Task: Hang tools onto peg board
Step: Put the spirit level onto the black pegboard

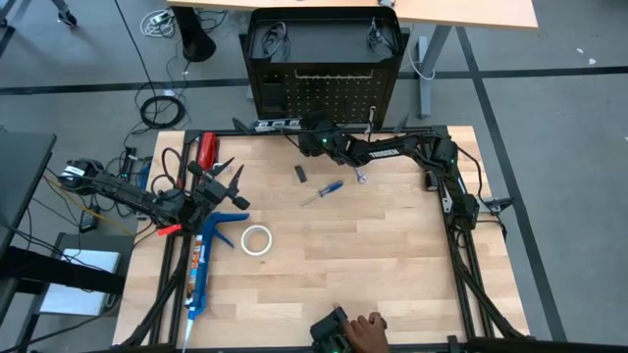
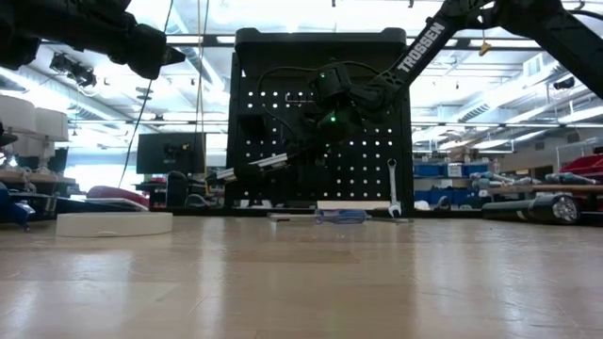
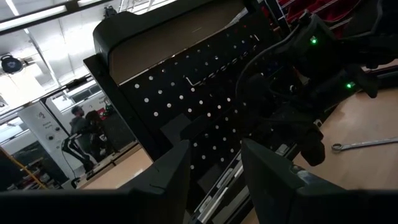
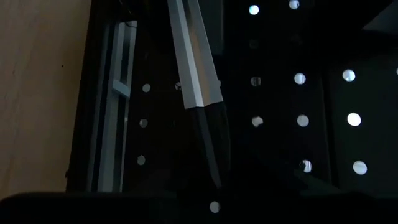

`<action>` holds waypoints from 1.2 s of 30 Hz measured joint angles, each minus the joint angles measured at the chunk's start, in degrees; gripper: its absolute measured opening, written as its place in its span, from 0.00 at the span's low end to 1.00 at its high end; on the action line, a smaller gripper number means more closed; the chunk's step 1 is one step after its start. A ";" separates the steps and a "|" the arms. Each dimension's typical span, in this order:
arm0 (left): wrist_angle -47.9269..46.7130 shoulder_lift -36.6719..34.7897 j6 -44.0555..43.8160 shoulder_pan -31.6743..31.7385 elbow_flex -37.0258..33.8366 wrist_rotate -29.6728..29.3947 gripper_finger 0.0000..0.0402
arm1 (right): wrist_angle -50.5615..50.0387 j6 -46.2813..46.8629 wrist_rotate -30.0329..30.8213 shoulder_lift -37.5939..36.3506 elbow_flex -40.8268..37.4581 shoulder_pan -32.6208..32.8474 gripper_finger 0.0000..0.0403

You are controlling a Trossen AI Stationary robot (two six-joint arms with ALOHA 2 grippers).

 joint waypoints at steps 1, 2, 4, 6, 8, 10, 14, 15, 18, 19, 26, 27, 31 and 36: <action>-0.02 0.00 0.00 0.00 0.00 0.00 0.38 | 0.00 -0.23 -0.19 0.00 0.00 -0.02 0.33; -0.02 0.00 -0.02 0.00 0.02 0.00 0.38 | 0.00 -0.38 -0.58 0.00 0.00 -0.03 0.33; -0.02 0.00 -0.02 0.00 0.01 0.00 0.38 | 0.02 -0.53 -1.11 0.00 0.00 -0.10 0.33; -0.02 0.00 -0.02 0.00 0.02 0.00 0.38 | 0.02 -0.40 -1.21 0.00 0.00 -0.10 0.33; -0.02 0.00 -0.02 0.00 0.01 0.00 0.38 | 0.02 -0.31 -1.23 0.00 0.00 -0.10 0.33; -0.01 0.01 -0.02 0.00 0.00 0.00 0.38 | 0.33 -0.38 -1.25 0.00 -0.02 -0.10 0.33; -0.01 0.01 -0.02 0.00 0.02 0.00 0.38 | 2.25 -1.14 -1.28 0.00 -0.02 -0.10 0.33; -0.02 0.00 -0.02 0.00 0.01 0.00 0.38 | 2.27 -1.34 -1.29 -0.02 -0.02 -0.10 0.33; -0.02 0.00 -0.02 0.00 0.00 0.00 0.38 | 1.74 -1.66 -1.20 -0.02 -0.02 -0.10 0.33; -0.02 0.00 -0.02 0.00 0.02 0.00 0.38 | 1.12 -1.59 -1.18 -0.04 -0.02 -0.12 0.33; -0.04 0.02 -0.02 -0.07 0.02 -0.15 0.38 | -1.23 -0.70 1.43 -0.04 -0.02 -0.73 0.33; -0.04 0.02 -0.01 -0.14 0.02 -0.17 0.38 | -1.33 -0.69 1.54 -0.04 -0.02 -0.81 0.33; -0.04 0.02 0.71 -0.96 0.02 -0.33 0.38 | -1.71 -0.66 1.64 -0.04 -0.02 -0.82 0.33; -0.02 0.00 0.75 -1.18 0.01 -0.34 0.38 | -1.96 -0.59 1.63 -0.25 -0.02 -0.80 0.33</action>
